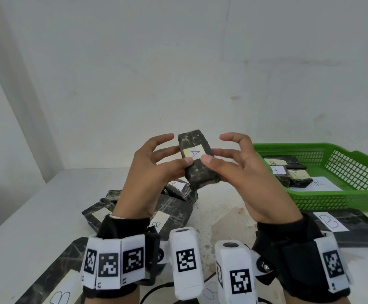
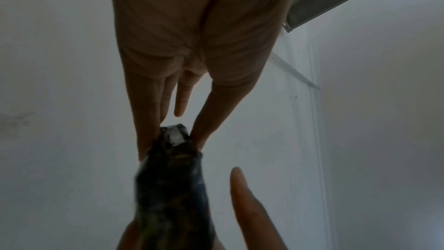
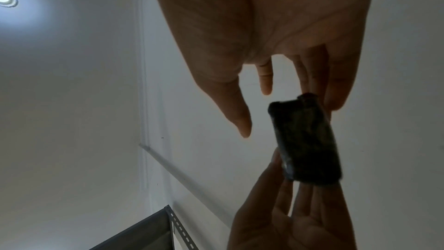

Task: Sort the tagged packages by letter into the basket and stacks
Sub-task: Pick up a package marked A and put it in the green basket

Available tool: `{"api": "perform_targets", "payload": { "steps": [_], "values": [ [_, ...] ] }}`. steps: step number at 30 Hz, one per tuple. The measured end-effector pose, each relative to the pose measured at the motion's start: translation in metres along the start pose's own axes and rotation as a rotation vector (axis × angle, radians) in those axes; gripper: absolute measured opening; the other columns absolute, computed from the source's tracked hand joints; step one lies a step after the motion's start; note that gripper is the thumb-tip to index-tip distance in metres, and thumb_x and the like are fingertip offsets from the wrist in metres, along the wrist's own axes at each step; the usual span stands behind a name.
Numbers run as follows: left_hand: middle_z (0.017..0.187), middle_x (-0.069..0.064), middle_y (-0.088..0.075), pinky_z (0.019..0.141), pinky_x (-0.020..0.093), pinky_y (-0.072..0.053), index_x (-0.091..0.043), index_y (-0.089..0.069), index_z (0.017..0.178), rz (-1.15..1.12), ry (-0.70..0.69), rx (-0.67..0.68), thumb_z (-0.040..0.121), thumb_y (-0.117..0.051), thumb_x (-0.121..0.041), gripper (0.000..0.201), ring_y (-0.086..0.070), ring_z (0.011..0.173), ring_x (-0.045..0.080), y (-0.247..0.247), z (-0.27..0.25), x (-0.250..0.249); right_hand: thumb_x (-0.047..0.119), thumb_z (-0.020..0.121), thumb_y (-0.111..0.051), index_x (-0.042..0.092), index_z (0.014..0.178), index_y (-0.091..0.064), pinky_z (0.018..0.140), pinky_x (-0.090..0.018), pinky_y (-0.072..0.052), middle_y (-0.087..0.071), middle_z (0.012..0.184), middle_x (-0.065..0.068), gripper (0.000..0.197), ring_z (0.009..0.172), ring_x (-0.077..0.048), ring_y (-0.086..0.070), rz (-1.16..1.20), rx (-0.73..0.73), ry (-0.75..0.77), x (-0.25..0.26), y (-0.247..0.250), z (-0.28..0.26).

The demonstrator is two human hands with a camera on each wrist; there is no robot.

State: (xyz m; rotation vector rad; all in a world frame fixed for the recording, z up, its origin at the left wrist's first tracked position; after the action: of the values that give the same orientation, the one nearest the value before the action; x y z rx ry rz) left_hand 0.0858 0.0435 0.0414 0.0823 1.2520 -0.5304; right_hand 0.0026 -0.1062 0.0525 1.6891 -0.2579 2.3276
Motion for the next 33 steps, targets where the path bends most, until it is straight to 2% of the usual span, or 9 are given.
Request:
{"api": "perform_targets", "payload": {
  "steps": [4, 8, 10, 13, 15, 20, 24, 28, 33],
  "values": [
    [0.11, 0.008, -0.074, 0.077, 0.032, -0.058, -0.016, -0.059, 0.126, 0.074, -0.018, 0.113, 0.06, -0.074, 0.001, 0.07, -0.074, 0.089, 0.025, 0.0, -0.001, -0.001, 0.03, 0.087, -0.069, 0.03, 0.124, -0.054, 0.084, -0.025, -0.051, -0.073, 0.107, 0.002, 0.04, 0.095, -0.007, -0.068, -0.031, -0.086, 0.01, -0.004, 0.0, 0.003],
    [0.099, 0.004, -0.076, 0.072, 0.025, -0.056, -0.016, -0.064, 0.117, 0.136, -0.048, 0.175, 0.062, -0.072, 0.001, 0.058, -0.074, 0.085, 0.021, -0.003, -0.002, -0.002, 0.016, 0.089, -0.069, 0.028, 0.115, -0.066, 0.062, -0.013, -0.04, -0.074, 0.091, 0.01, 0.029, 0.066, 0.002, -0.056, -0.066, -0.13, 0.114, -0.003, 0.001, 0.003],
    [0.101, 0.002, -0.076, 0.076, 0.026, -0.055, -0.017, -0.065, 0.117, 0.153, -0.057, 0.175, 0.068, -0.072, -0.008, 0.051, -0.074, 0.09, 0.019, -0.005, -0.003, -0.003, 0.009, 0.089, -0.068, 0.027, 0.113, -0.067, 0.054, -0.014, -0.041, -0.075, 0.087, 0.008, 0.03, 0.057, -0.002, -0.052, -0.063, -0.115, 0.124, -0.003, 0.004, 0.003],
    [0.106, -0.001, -0.076, 0.086, 0.029, -0.054, -0.02, -0.066, 0.118, 0.145, -0.033, 0.158, 0.079, -0.067, -0.031, 0.041, -0.071, 0.101, 0.014, -0.01, -0.005, -0.007, -0.003, 0.09, -0.064, 0.019, 0.116, -0.065, 0.047, -0.018, -0.046, -0.074, 0.095, -0.002, 0.034, 0.059, -0.01, -0.064, 0.012, -0.075, 0.11, -0.003, 0.004, 0.002],
    [0.109, 0.002, -0.075, 0.088, 0.031, -0.057, -0.017, -0.069, 0.117, 0.133, -0.026, 0.135, 0.083, -0.067, -0.035, 0.039, -0.071, 0.103, 0.017, -0.013, -0.007, -0.008, -0.007, 0.09, -0.061, 0.015, 0.115, -0.063, 0.053, -0.02, -0.052, -0.073, 0.099, -0.005, 0.034, 0.067, -0.016, -0.072, 0.058, -0.046, 0.105, -0.003, 0.002, 0.002],
    [0.099, 0.003, -0.077, 0.076, 0.028, -0.059, -0.008, -0.074, 0.106, 0.165, -0.105, 0.042, 0.087, -0.07, -0.006, 0.019, -0.074, 0.088, 0.015, -0.012, -0.007, -0.006, -0.003, 0.091, -0.06, 0.007, 0.112, -0.064, 0.076, -0.025, -0.058, -0.072, 0.109, -0.013, 0.023, 0.088, -0.026, -0.074, 0.17, -0.028, 0.086, -0.005, -0.001, 0.005],
    [0.099, 0.002, -0.077, 0.078, 0.026, -0.056, -0.008, -0.075, 0.102, 0.166, -0.137, 0.065, 0.085, -0.071, -0.001, 0.019, -0.073, 0.084, 0.013, -0.015, -0.009, -0.008, 0.02, 0.088, -0.064, 0.005, 0.109, -0.069, 0.077, -0.025, -0.057, -0.074, 0.105, -0.013, 0.026, 0.09, -0.023, -0.073, 0.186, -0.083, 0.135, -0.005, -0.002, 0.005],
    [0.089, 0.002, -0.078, 0.075, 0.019, -0.052, -0.011, -0.078, 0.093, 0.151, -0.16, 0.067, 0.085, -0.072, -0.009, 0.011, -0.071, 0.079, 0.009, -0.021, -0.011, -0.01, 0.004, 0.09, -0.064, 0.002, 0.102, -0.072, 0.068, -0.021, -0.055, -0.075, 0.094, -0.015, 0.015, 0.081, -0.016, -0.072, 0.186, -0.169, 0.208, -0.011, -0.001, 0.008],
    [0.082, 0.008, -0.077, 0.08, 0.029, -0.059, -0.005, -0.078, 0.089, 0.167, -0.168, -0.02, 0.086, -0.072, -0.005, 0.007, -0.072, 0.077, 0.014, -0.021, -0.009, -0.004, 0.008, 0.089, -0.063, -0.001, 0.097, -0.072, 0.07, -0.023, -0.057, -0.074, 0.093, -0.014, 0.015, 0.083, -0.017, -0.071, 0.252, -0.116, 0.134, -0.01, 0.0, 0.008]
  ]
}}
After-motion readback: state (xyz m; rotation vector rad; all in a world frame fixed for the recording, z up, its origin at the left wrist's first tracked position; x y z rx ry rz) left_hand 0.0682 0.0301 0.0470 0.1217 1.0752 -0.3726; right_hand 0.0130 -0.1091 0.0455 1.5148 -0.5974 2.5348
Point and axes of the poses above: each hand's wrist, its own z-axis towards the middle knuckle, its own y-axis out of the back of the hand, x = y × z, the point moved 1 cm from there along z, towards the middle knuckle
